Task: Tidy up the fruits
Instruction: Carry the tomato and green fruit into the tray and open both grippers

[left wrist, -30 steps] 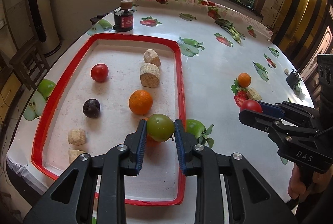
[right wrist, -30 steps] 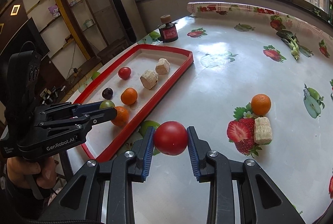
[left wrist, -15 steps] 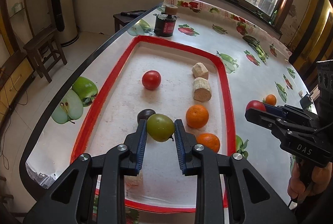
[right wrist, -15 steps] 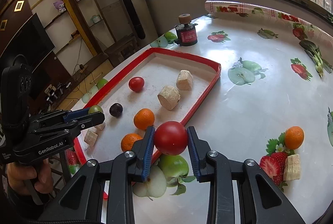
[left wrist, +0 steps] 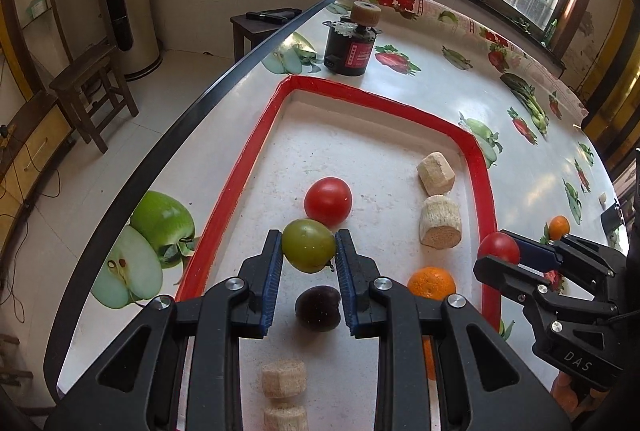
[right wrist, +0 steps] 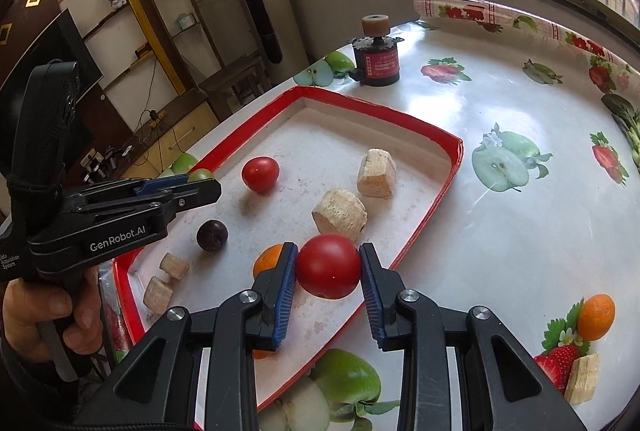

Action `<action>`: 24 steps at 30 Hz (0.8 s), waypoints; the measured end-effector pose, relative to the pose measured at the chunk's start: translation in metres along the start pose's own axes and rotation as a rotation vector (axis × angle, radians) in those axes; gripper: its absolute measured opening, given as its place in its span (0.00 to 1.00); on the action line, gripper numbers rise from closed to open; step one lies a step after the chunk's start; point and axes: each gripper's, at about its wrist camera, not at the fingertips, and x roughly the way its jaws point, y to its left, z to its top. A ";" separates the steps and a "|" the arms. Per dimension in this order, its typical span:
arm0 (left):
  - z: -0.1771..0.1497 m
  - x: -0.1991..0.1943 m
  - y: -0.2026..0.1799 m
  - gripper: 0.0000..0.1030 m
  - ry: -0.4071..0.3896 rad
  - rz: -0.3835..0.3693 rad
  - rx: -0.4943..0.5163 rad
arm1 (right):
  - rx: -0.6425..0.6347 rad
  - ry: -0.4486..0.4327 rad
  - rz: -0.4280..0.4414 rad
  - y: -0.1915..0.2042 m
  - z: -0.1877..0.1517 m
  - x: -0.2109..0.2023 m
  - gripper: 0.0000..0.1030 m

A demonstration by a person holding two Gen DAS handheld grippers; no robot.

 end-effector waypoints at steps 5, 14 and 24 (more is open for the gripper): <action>-0.001 0.007 0.002 0.23 0.022 0.002 0.000 | -0.016 0.023 0.000 0.000 0.001 0.011 0.31; -0.004 0.023 0.000 0.23 0.066 0.020 0.001 | -0.023 0.039 -0.005 0.001 -0.001 0.021 0.31; -0.010 0.014 0.001 0.24 0.055 0.043 -0.017 | -0.039 0.025 -0.013 0.005 -0.005 0.013 0.40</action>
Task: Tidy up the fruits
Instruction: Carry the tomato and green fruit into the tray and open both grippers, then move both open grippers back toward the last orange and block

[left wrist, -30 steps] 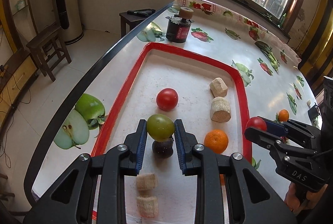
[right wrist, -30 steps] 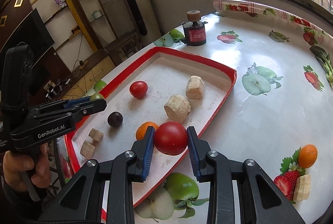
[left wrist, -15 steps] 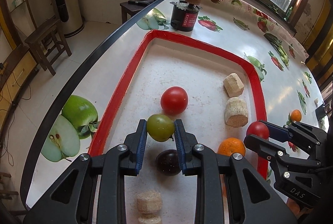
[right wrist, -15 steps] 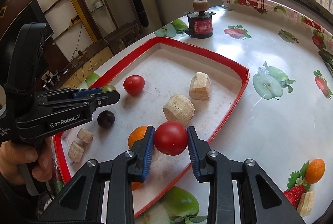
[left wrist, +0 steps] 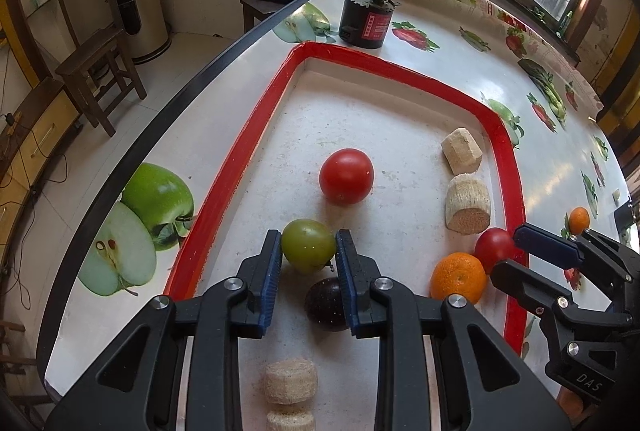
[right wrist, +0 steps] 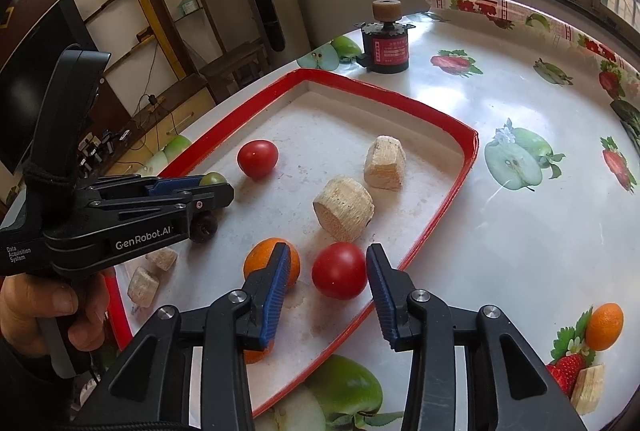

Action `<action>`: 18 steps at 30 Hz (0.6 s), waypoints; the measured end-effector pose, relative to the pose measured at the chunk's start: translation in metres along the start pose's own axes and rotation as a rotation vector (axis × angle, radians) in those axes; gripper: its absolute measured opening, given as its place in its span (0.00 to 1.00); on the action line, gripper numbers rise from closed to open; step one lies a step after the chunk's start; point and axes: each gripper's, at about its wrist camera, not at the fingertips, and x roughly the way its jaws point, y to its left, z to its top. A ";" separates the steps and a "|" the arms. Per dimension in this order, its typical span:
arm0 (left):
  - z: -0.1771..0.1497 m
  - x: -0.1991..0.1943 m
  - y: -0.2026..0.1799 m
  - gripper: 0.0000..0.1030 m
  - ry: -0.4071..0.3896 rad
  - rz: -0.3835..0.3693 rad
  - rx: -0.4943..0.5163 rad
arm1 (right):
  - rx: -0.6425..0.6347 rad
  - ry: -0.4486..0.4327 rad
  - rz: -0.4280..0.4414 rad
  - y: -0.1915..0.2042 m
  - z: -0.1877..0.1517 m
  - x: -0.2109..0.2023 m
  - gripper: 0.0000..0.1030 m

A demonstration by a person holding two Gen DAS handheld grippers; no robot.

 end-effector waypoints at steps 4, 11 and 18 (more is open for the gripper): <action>-0.003 -0.012 -0.002 0.49 -0.032 0.010 -0.003 | 0.002 -0.023 0.007 0.000 -0.004 -0.014 0.42; -0.007 -0.029 -0.011 0.51 -0.069 0.004 0.013 | 0.029 -0.067 0.002 -0.008 -0.017 -0.044 0.44; -0.013 -0.042 -0.029 0.51 -0.085 -0.029 0.035 | 0.085 -0.101 -0.021 -0.029 -0.041 -0.076 0.45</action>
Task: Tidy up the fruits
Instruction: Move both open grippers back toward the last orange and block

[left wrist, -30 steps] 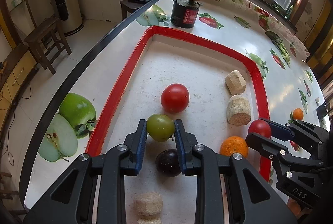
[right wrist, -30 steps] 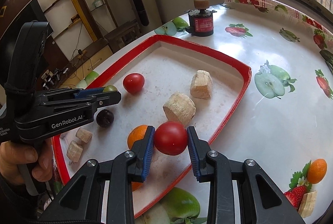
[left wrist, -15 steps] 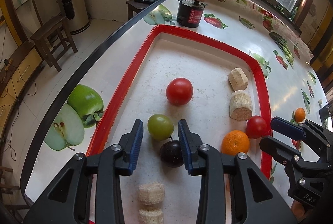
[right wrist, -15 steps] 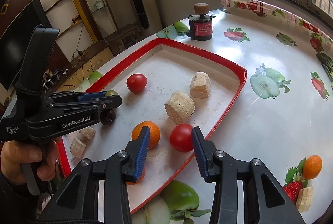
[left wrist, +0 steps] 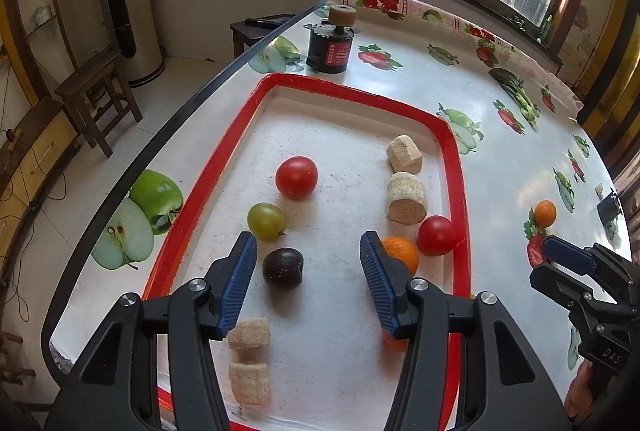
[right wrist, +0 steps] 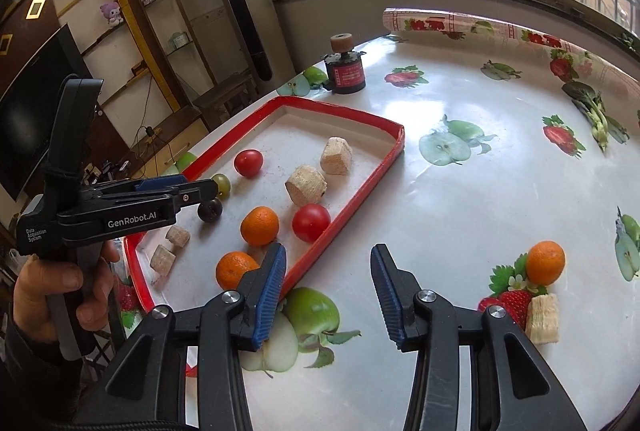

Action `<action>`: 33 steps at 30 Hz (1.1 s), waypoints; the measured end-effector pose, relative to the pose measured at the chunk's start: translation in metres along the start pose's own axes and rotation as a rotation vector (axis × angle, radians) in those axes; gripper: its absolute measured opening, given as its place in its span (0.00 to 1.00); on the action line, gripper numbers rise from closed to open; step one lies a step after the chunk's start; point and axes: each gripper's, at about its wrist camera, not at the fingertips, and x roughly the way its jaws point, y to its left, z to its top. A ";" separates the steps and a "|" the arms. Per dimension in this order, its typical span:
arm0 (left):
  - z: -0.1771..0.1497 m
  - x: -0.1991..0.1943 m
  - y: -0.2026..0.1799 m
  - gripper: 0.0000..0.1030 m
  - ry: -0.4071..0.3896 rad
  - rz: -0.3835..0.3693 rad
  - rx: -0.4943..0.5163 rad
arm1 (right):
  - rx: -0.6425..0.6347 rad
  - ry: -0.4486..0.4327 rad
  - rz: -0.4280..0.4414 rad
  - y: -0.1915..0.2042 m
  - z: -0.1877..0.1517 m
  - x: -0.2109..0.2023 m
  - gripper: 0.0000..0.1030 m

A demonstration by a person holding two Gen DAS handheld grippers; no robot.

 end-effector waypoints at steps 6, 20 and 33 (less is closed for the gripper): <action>-0.001 -0.007 -0.021 0.51 -0.007 -0.034 0.029 | 0.063 -0.011 -0.041 -0.030 -0.020 -0.023 0.45; -0.009 -0.018 -0.075 0.53 -0.007 -0.123 0.097 | 0.169 -0.023 -0.133 -0.086 -0.054 -0.061 0.50; -0.003 0.003 -0.155 0.54 0.045 -0.216 0.176 | 0.195 0.060 -0.206 -0.132 -0.047 -0.012 0.43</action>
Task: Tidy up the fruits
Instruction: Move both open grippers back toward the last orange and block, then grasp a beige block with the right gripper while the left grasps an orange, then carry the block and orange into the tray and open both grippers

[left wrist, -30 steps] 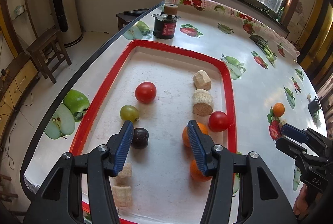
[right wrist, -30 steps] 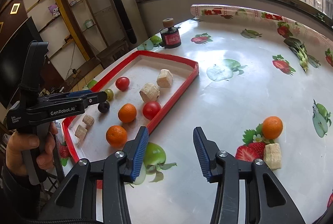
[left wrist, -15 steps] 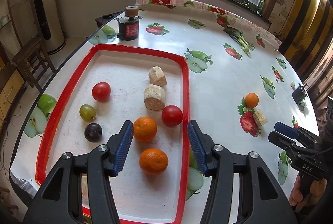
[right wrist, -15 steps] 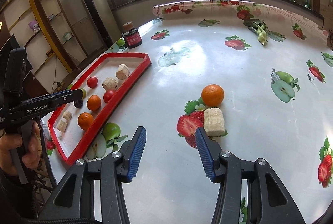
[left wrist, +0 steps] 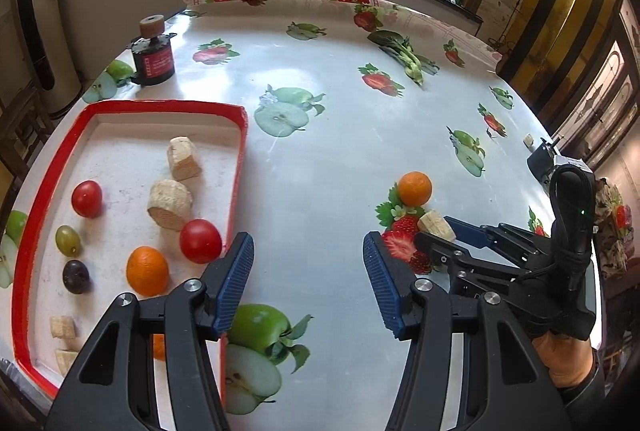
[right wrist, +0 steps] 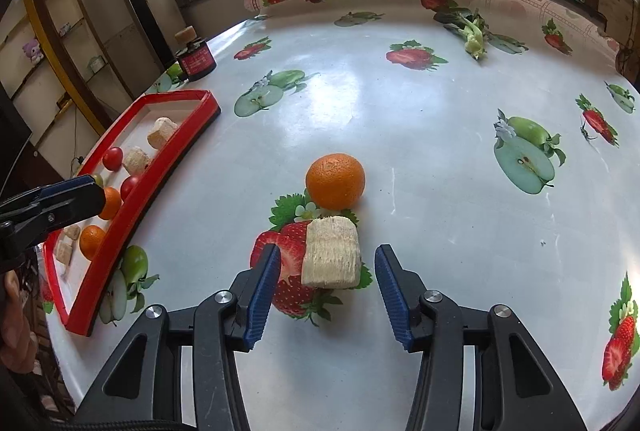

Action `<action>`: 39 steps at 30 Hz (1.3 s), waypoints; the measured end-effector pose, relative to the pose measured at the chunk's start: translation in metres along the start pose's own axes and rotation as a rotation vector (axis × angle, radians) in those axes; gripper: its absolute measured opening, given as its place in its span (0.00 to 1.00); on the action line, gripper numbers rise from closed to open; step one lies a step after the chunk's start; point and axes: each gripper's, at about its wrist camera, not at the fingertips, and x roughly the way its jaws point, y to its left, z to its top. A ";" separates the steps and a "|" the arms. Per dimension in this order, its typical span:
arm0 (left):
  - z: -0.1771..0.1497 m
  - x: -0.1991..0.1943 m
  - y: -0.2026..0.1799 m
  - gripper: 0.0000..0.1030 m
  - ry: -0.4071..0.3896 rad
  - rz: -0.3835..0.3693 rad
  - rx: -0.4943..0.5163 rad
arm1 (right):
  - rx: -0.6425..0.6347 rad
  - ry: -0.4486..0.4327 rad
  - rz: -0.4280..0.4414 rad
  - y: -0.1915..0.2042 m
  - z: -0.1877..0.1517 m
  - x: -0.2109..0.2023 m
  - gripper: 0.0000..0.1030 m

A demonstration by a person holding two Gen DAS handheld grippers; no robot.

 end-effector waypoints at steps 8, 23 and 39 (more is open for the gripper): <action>0.018 0.055 -0.060 0.54 0.071 -0.061 0.090 | 0.075 -0.067 0.035 -0.031 -0.015 -0.033 0.30; 0.029 0.105 -0.106 0.30 0.105 -0.034 0.170 | 0.197 -0.156 0.031 -0.086 -0.033 -0.085 0.30; 0.006 0.048 -0.073 0.30 0.032 -0.016 0.113 | 0.152 -0.180 0.060 -0.059 -0.027 -0.096 0.30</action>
